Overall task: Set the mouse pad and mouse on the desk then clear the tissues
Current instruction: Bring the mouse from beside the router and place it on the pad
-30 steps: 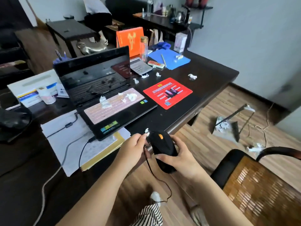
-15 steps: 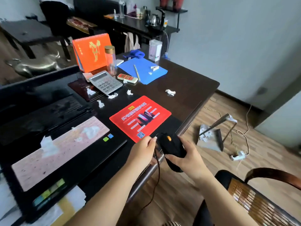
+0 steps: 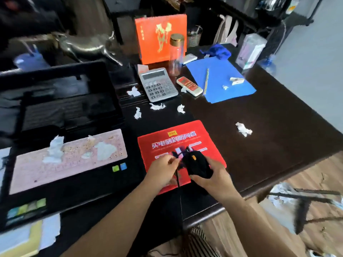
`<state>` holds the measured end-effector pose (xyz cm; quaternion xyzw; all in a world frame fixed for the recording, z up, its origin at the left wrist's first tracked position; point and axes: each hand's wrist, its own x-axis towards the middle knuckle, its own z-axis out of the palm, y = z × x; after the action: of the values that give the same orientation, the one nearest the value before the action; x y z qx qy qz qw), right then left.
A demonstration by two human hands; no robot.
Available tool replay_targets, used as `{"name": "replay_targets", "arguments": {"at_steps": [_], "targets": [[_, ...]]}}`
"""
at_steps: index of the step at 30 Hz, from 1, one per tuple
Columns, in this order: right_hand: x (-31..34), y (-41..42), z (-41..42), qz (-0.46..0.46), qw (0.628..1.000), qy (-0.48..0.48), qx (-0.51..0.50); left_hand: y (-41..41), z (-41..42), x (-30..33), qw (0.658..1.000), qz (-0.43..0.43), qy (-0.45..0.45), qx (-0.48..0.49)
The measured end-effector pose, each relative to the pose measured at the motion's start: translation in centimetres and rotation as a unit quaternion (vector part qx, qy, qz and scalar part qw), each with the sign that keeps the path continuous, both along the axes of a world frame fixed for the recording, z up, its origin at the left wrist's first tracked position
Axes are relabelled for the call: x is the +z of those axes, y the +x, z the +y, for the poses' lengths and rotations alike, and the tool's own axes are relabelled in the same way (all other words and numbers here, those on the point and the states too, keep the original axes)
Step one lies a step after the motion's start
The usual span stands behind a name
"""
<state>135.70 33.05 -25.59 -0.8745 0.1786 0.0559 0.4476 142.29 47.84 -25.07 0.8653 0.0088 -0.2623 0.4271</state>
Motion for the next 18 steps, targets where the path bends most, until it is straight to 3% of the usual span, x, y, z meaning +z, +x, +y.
{"name": "replay_targets", "arguments": {"at_steps": [6, 9, 18], "targets": [[-1.8, 6.5, -1.9, 0.06, 0.985, -0.079, 0.144, 3.5, -2.4, -1.1, 0.993, 0.024, 0.085, 0.08], [-2.8, 8.6, -1.5, 0.054, 0.978, -0.107, 0.171, 5.3, -2.7, -2.1, 0.984, 0.015, 0.153, 0.094], [-5.1, 12.1, -0.7, 0.089, 0.956, -0.193, 0.204, 8.1, -3.0, -4.6, 0.968, -0.003, 0.221, 0.121]]}}
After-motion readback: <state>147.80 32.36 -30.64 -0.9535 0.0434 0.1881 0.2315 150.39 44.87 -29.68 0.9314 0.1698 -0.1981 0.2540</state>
